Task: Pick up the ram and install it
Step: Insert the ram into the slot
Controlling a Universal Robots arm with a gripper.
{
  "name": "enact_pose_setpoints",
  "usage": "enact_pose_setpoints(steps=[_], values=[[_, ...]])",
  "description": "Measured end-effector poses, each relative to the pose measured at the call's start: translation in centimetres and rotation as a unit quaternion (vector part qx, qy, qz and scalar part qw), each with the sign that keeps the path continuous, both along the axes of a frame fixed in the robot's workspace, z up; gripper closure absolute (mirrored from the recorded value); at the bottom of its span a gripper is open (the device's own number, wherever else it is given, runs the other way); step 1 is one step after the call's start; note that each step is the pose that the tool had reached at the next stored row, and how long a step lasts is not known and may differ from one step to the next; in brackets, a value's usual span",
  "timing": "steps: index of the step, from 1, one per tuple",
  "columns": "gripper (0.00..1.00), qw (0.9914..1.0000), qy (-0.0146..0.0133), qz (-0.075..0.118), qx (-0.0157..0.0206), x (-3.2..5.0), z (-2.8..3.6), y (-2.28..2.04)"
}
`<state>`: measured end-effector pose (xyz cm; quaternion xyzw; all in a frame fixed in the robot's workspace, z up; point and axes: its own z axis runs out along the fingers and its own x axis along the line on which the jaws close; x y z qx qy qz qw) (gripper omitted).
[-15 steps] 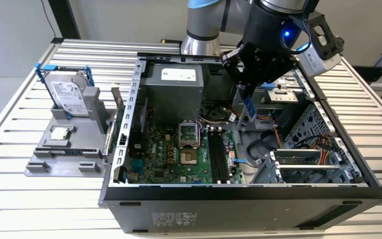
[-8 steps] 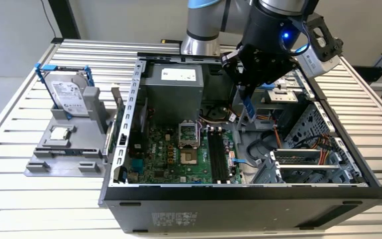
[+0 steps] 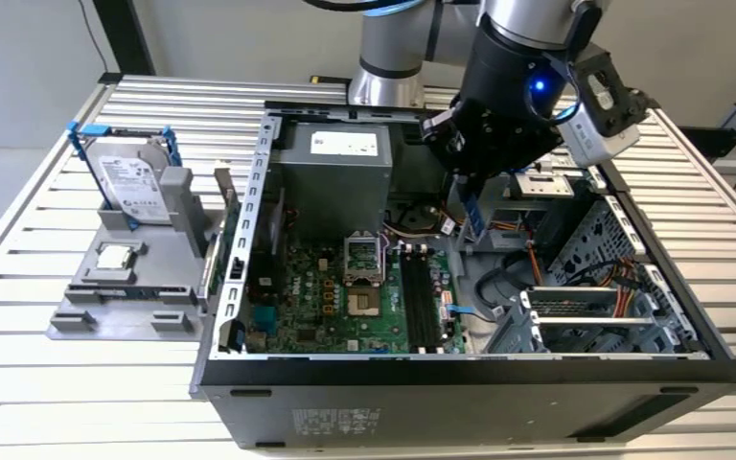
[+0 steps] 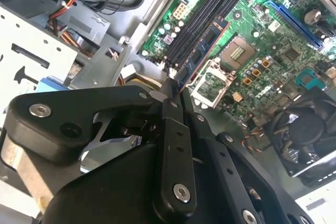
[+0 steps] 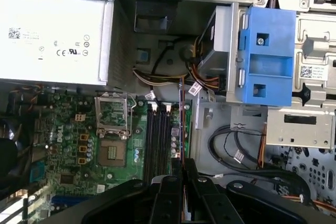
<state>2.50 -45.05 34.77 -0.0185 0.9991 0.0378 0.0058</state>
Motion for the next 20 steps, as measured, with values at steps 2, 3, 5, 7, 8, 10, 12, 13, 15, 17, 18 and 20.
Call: enact_pose_setpoints(steps=[2, 3, 5, 7, 8, 10, 12, 13, 15, 17, 18, 20], values=[[1.00, 0.99999, -0.0002, -0.005, 0.0000, -0.01, -0.38, -0.08], [1.00, 0.99998, -0.0003, -0.007, 0.0000, -0.01, -0.55, -0.12], [1.00, 0.99993, -0.0004, -0.011, 0.0000, 0.00, -0.93, -0.19], [1.00, 0.99989, -0.0007, -0.015, 0.0000, 0.01, -1.26, -0.24], [1.00, 0.99987, -0.0007, -0.016, -0.0002, 0.02, -1.39, -0.25], [1.00, 0.99984, -0.0008, -0.018, -0.0009, 0.02, -1.63, -0.28], [1.00, 0.99967, -0.0009, -0.026, -0.0010, 0.02, -1.97, -0.31], [1.00, 0.99964, -0.0009, -0.027, -0.0010, 0.02, -2.16, -0.34], [1.00, 0.99963, -0.0009, -0.027, -0.0010, 0.01, -2.52, -0.55], [1.00, 0.99963, -0.0009, -0.027, -0.0010, 0.01, -2.88, -0.77], [1.00, 0.99963, -0.0009, -0.027, -0.0010, 0.00, -3.07, -0.87], [1.00, 0.99963, -0.0009, -0.027, -0.0010, -0.02, -3.44, -1.10]])
